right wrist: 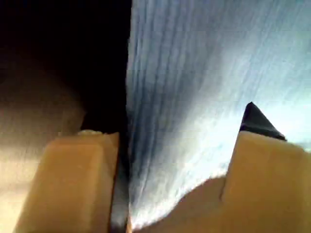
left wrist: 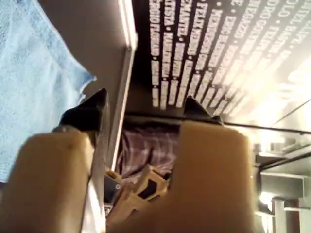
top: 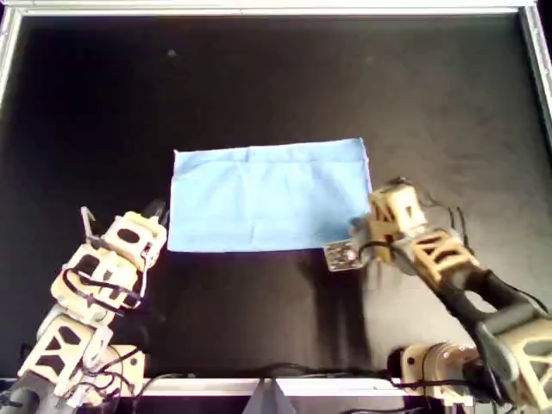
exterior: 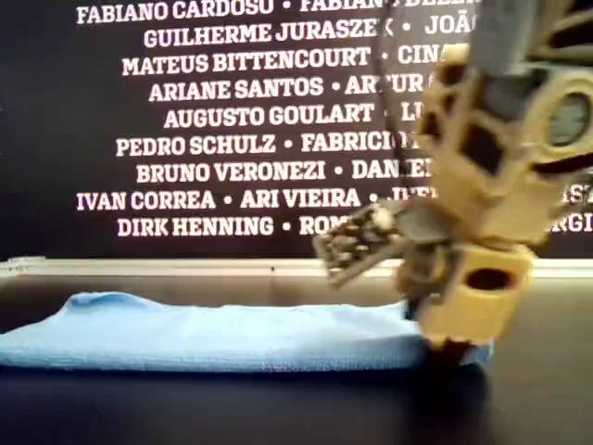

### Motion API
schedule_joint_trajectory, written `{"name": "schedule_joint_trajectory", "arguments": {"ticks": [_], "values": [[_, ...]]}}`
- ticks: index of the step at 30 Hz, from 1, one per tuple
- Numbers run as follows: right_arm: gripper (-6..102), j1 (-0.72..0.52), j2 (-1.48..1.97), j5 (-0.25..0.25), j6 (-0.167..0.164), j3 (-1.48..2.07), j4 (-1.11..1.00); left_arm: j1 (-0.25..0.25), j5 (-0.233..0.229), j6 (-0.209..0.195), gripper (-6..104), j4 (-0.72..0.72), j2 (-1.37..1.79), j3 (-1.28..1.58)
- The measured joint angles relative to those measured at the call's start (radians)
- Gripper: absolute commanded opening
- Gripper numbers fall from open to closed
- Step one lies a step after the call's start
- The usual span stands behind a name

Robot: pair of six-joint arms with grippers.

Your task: Fold a cloth

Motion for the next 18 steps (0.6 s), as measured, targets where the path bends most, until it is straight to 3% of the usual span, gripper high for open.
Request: {"name": "schedule_joint_trajectory", "arguments": {"ticks": [13, 18], "values": [[-4, 0.003, -0.005, 0.000, 0.000, -0.015, 0.000, 0.021, 0.000, 0.000, 55, 0.000, 0.000, 0.000], [2, 0.008, -0.008, 0.000, 0.000, -0.040, 0.000, 0.040, 0.000, 0.000, 55, 0.000, 0.000, 0.000]]}}
